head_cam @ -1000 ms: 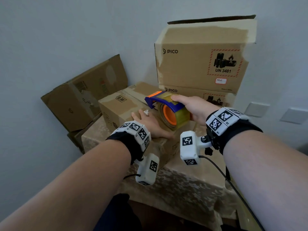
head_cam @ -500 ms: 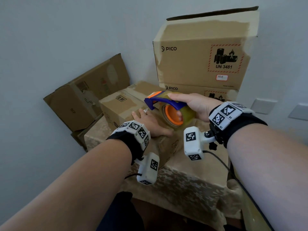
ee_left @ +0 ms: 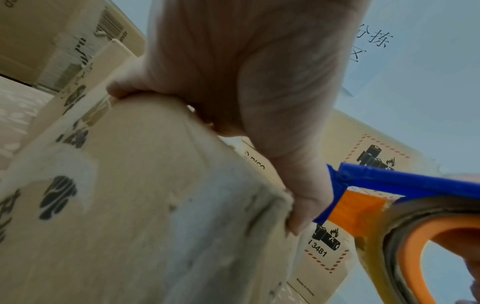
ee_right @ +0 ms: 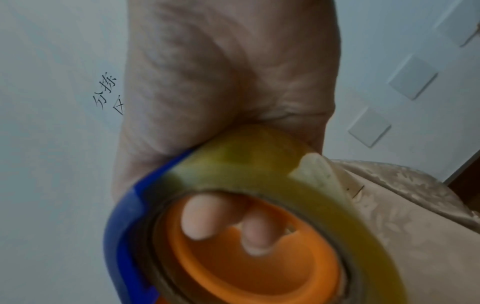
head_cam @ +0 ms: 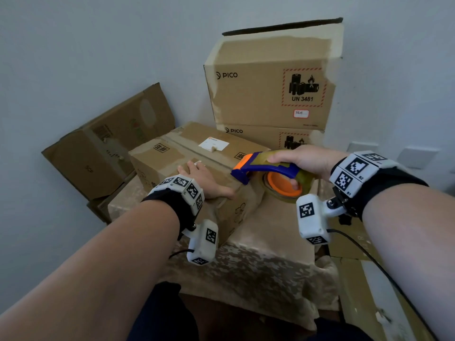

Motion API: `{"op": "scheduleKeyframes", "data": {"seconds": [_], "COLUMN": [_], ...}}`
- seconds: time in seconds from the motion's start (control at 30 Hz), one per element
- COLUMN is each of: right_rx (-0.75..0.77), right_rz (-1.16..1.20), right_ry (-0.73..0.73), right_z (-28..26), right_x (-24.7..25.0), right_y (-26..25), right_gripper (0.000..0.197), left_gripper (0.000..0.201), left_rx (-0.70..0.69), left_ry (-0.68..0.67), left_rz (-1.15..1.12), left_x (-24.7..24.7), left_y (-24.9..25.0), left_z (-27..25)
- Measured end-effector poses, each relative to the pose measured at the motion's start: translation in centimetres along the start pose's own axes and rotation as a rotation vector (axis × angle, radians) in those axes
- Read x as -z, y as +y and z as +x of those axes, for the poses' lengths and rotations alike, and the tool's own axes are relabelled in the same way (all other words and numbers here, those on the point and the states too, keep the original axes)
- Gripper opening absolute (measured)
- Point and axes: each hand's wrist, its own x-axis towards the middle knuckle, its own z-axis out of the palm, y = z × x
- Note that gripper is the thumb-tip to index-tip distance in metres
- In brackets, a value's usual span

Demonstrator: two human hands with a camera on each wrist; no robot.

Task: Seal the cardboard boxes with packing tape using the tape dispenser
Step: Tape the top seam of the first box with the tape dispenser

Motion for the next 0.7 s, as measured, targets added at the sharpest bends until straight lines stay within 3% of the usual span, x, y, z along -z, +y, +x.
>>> {"op": "scheduleKeyframes", "data": {"seconds": [0.27, 0.47, 0.7], "right_rx": [0.081, 0.084, 0.086], "right_rz": [-0.100, -0.204, -0.094], "right_ry": [0.074, 0.141, 0.210], "right_z": [-0.1, 0.1, 0.1], "right_x": [0.1, -0.2, -1.1], "right_y": [0.1, 1.1, 3.0], "right_gripper": [0.045, 0.055, 0.065], "left_gripper": [0.134, 0.113, 0.103], "left_rx": [-0.129, -0.420, -0.413], "left_ry": [-0.095, -0.117, -0.164], "left_rz": [0.026, 0.057, 0.114], "left_x": [1.5, 2.2, 1.5], "left_y": [-0.2, 1.4, 2.2], "left_z": [-1.7, -1.5, -1.0]}}
